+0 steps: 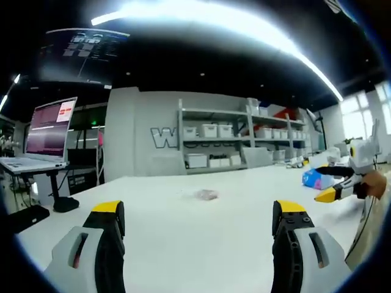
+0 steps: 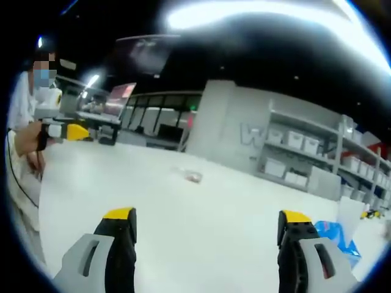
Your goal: Open the resealable bag by pulling the two sides of the seal apart until the entire bag opening is separated and visibly accessible.
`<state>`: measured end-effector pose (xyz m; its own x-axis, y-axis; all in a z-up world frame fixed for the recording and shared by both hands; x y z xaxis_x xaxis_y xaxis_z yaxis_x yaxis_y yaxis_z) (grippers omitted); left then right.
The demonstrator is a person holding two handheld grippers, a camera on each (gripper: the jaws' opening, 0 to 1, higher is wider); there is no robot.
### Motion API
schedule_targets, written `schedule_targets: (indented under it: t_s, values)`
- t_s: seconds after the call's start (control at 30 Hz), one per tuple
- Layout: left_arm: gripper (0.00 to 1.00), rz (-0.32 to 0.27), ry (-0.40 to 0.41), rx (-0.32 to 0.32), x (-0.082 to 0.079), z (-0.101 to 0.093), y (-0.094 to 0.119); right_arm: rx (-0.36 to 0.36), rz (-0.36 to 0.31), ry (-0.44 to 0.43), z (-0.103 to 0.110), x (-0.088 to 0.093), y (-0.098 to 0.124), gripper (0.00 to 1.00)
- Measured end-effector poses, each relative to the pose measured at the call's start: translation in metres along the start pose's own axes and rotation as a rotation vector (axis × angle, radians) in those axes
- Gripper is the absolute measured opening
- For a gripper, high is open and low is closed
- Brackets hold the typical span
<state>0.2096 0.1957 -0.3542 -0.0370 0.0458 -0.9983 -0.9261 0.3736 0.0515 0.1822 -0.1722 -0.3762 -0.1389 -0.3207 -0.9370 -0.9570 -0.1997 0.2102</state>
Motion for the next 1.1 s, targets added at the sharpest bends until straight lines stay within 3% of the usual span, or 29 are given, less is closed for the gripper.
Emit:
schedule_targets:
  t_s: [1.1]
  values:
    - [0.99, 0.018, 0.022, -0.010, 0.0071, 0.0043, 0.0028, -0.003, 0.018, 0.012, 0.0003, 0.0027, -0.0006, 0.97]
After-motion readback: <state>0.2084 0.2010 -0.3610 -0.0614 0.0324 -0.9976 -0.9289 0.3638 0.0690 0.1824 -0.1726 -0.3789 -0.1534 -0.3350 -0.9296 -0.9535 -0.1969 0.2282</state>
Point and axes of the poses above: the point that each gripper's makers call its tool centre point, and the gripper's own axes: y roughly backward along the fingers, z roughly to its left, x roughly out of its underside, the point moved 9 cm from there along y, roughly backward along the fingers, and after that the axes turned 10 degrees about z, right-handed, at the moved point
